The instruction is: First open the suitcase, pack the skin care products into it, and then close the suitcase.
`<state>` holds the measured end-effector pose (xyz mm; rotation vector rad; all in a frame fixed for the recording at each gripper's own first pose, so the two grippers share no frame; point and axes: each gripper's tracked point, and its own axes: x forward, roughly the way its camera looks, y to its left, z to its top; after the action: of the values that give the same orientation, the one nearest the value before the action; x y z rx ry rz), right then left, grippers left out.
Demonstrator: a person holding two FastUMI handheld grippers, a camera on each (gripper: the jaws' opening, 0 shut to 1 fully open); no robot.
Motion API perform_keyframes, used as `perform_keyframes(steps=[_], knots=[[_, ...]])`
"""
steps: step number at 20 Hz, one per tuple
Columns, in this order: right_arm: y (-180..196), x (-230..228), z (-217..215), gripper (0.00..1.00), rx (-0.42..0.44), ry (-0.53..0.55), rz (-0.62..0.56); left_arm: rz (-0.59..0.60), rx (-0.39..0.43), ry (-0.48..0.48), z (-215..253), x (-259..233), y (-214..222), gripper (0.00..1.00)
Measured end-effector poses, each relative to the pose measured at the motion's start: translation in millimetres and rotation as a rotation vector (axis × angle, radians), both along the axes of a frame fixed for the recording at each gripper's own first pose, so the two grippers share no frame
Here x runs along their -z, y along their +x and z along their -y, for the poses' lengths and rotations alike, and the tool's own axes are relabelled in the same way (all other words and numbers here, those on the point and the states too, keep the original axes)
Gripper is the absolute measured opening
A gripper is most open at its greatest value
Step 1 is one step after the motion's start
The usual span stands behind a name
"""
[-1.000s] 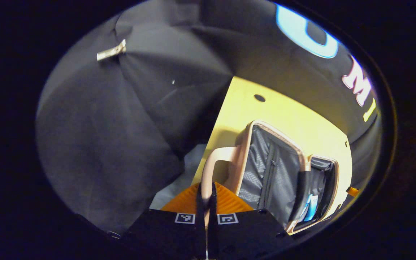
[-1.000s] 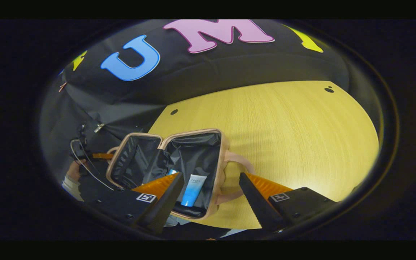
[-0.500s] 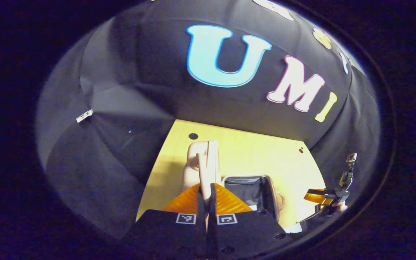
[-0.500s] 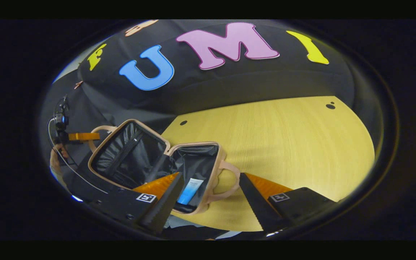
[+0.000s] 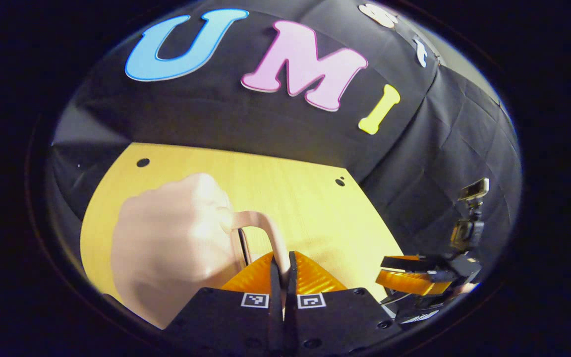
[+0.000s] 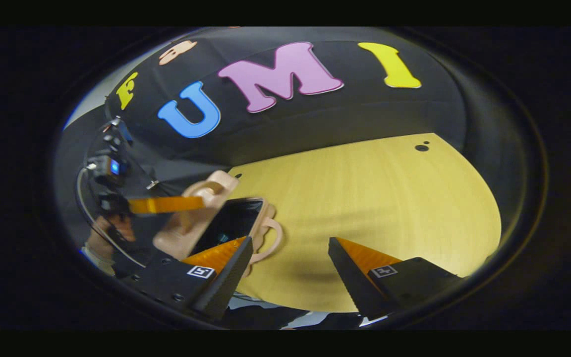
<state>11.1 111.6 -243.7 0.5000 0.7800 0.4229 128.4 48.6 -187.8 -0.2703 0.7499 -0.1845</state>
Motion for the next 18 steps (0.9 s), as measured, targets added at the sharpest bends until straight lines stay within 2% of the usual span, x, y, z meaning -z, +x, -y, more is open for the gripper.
perform_keyframes(steps=[3, 7, 8, 9, 10, 11, 12, 13, 14, 15, 18], knots=[[-12.9, 10.2, 48.6, 0.97, 0.025, -0.038, 0.0, -0.104, -0.016, 0.038, 13.3, 50.5, -4.8, 0.07], [-29.0, 21.3, 96.3, 0.97, 0.038, -0.073, 0.012, -0.067, 0.004, 0.136, 26.2, 65.8, -3.0, 0.11], [-31.0, 23.5, 104.5, 0.98, 0.037, -0.084, 0.02, -0.057, -0.017, 0.158, 25.6, 67.1, -4.1, 0.23], [-33.1, 25.3, 109.7, 0.98, 0.031, -0.093, 0.03, -0.049, -0.037, 0.154, 31.3, 70.3, -1.7, 0.23], [-33.8, 23.6, 114.3, 0.97, 0.025, -0.106, 0.05, -0.03, -0.057, 0.138, 37.4, 65.2, -2.7, 0.36], [-32.0, 21.1, 119.8, 0.97, 0.02, -0.127, 0.081, -0.007, -0.077, 0.118, 41.1, 56.9, -3.6, 0.37], [-29.2, 17.2, 124.7, 0.97, 0.02, -0.153, 0.115, 0.023, -0.106, 0.114, 44.3, 46.4, -3.0, 0.57], [-24.9, 12.3, 129.1, 0.98, 0.021, -0.174, 0.146, 0.048, -0.139, 0.126, 44.1, 37.5, -4.2, 0.65], [-19.8, 3.5, 131.1, 0.98, 0.028, -0.183, 0.177, 0.071, -0.161, 0.133, 46.6, 25.5, -7.0, 0.95], [-15.8, -4.2, 128.5, 0.97, 0.032, -0.179, 0.206, 0.118, -0.18, 0.14, 52.6, 7.4, -7.1, 0.98], [2.0, -43.1, 127.6, 0.97, 0.062, -0.201, 0.319, 0.284, -0.195, 0.199, 65.1, -60.4, -14.0, 0.96]])
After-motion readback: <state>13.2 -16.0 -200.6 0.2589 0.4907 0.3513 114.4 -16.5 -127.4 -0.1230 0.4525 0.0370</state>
